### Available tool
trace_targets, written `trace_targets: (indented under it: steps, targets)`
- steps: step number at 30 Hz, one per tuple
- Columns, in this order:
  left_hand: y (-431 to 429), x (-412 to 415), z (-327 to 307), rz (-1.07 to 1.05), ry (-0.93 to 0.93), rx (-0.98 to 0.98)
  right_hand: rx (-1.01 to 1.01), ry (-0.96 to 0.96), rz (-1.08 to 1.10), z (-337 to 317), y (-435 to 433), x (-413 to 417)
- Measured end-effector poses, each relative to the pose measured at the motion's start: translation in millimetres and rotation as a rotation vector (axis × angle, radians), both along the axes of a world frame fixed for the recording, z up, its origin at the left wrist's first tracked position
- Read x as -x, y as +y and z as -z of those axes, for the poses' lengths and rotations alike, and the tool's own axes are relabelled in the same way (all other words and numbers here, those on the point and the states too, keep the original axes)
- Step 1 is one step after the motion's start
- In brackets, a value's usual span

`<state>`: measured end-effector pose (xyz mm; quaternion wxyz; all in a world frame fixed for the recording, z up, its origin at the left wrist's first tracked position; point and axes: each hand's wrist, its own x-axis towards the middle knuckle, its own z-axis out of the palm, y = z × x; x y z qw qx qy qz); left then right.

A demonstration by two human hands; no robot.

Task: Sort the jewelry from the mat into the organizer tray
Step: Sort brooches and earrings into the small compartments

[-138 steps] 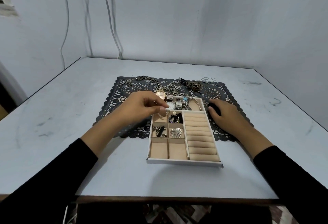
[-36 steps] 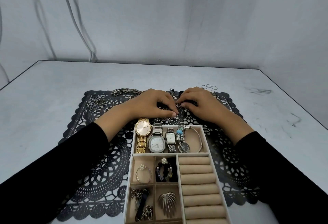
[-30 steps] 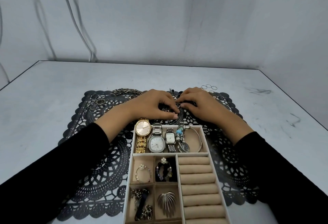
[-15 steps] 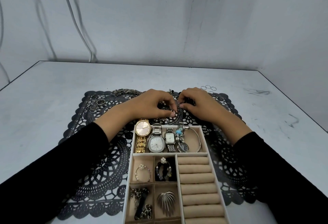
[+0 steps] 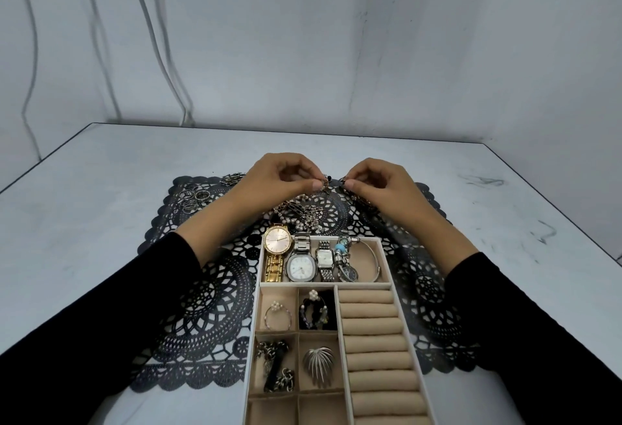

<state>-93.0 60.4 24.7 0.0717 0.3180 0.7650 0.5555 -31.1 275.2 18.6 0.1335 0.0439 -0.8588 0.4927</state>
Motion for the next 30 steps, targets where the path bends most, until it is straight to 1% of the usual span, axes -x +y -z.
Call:
trace_targets:
  steps: [4,11,23,30]
  targets:
    - [-9,-8,-7,-0.072,-0.011,-0.072,0.129,0.001,-0.021,-9,-8,-13]
    - [-25,-30,-20,-0.146,0.006,-0.101,0.295,0.011,-0.029,-19,-21,-32]
    - [-60,-82,-28,-0.255,0.025,-0.137,0.345,0.026,-0.072,-26,-35,-77]
    - [-74,-118,-24,-0.246,-0.015,-0.198,0.331,0.040,-0.136,-25,-46,-106]
